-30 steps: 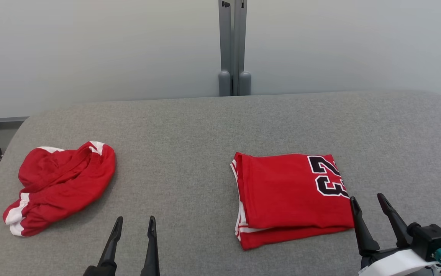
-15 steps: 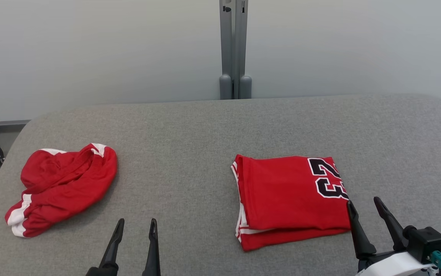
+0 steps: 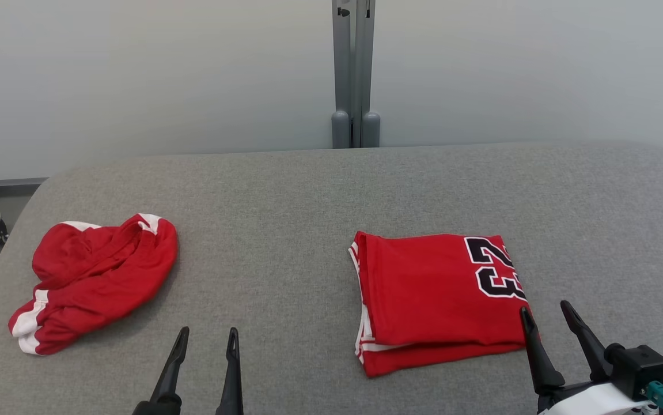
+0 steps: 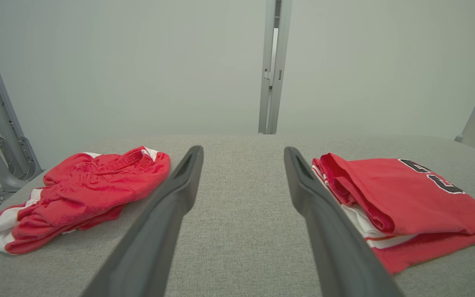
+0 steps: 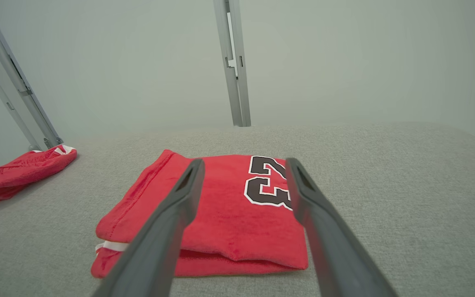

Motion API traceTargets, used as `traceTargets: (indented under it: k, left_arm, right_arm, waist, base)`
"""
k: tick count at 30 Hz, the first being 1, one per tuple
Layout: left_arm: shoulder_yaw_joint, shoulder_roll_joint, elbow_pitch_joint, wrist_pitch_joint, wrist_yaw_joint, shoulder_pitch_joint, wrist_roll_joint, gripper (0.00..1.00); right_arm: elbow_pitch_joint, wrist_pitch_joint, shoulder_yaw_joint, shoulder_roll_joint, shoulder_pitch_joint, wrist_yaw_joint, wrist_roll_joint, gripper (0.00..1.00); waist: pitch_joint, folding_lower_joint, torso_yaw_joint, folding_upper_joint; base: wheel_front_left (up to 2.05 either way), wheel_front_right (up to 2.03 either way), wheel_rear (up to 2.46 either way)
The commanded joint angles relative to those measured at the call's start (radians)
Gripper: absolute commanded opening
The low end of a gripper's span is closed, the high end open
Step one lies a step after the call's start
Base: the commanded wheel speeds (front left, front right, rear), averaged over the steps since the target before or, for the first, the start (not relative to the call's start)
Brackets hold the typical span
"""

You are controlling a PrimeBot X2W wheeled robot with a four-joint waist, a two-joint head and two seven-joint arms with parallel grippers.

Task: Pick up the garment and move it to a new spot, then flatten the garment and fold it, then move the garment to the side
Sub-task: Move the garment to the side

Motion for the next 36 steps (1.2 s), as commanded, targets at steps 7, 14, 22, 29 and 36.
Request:
traceTargets:
  k: [7,14,22,29,36]
  left_arm:
    - [-0.005,0.001,-0.008,0.000,-0.005,-0.005,0.016,1.00]
    - [-0.019,0.001,-0.028,0.000,-0.008,-0.042,0.032,1.00]
    - [-0.038,0.001,-0.038,0.000,-0.033,-0.107,0.043,1.00]
    - [-0.053,0.001,-0.033,0.000,-0.045,-0.161,0.042,1.00]
    - [-0.062,0.001,-0.026,0.000,-0.049,-0.199,0.034,1.00]
  right_arm:
    - [-0.007,-0.004,-0.012,0.006,-0.014,0.000,0.017,1.00]
    - [-0.002,-0.004,-0.041,0.005,-0.072,0.000,0.057,1.00]
    - [0.124,0.024,0.031,-0.133,-0.226,0.000,0.159,1.00]
    - [0.231,0.260,0.069,-0.258,-0.355,0.000,0.364,1.00]
    - [0.270,0.395,0.126,-0.308,-0.421,0.000,0.528,0.98]
  waist:
    - [0.025,0.0000,0.003,0.0000]
    - [0.092,0.0000,0.013,0.0000]
    - [0.226,0.0000,0.034,0.0000]
    - [0.305,0.0000,0.054,0.0000]
    - [0.357,0.0000,0.072,0.0000]
  base:
    - [0.00,0.00,0.00]
    - [0.00,0.00,0.00]
    - [0.00,0.00,0.00]
    - [0.00,0.00,0.00]
    - [0.00,0.00,0.00]
